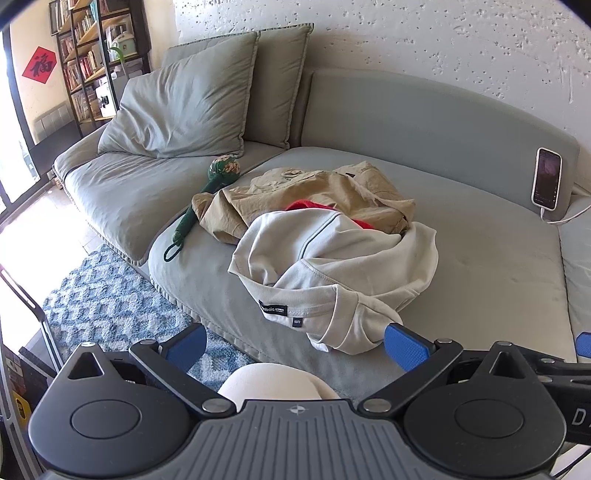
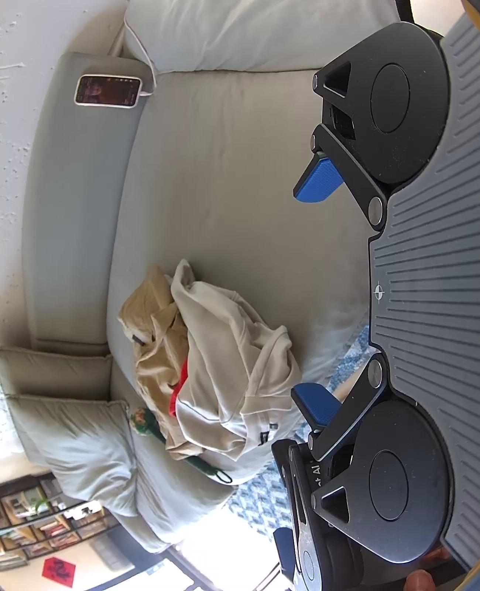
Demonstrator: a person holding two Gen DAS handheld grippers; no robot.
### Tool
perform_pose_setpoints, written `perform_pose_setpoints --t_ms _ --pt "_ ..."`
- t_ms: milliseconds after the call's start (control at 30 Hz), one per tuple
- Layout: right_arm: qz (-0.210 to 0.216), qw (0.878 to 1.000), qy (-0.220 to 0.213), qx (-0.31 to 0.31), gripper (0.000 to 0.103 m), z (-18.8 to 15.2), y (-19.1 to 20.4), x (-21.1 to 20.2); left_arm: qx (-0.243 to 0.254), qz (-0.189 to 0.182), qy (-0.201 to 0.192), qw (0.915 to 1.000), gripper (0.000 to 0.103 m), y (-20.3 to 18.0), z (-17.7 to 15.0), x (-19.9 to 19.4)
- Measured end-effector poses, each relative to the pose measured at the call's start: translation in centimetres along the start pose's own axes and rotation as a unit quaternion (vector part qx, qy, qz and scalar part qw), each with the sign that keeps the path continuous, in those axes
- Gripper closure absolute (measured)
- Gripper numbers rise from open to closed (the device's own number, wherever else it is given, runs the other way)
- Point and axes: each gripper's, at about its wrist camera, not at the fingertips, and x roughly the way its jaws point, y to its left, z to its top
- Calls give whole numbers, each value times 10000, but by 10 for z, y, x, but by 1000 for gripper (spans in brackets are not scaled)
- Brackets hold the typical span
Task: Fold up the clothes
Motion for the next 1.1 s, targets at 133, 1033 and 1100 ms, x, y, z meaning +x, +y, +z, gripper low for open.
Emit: perform_pose_setpoints --t_ms 133,1033,1100 --pt "-24 10000 25 -14 0 -1 0 2 -38 -36 -12 10000 1 0 1 3" --pt "56 9999 110 45 0 -4 0 8 -9 41 -18 10000 1 -2 -3 6" --pt "54 9999 120 48 0 -4 0 9 -11 52 -13 10000 1 -2 -3 6"
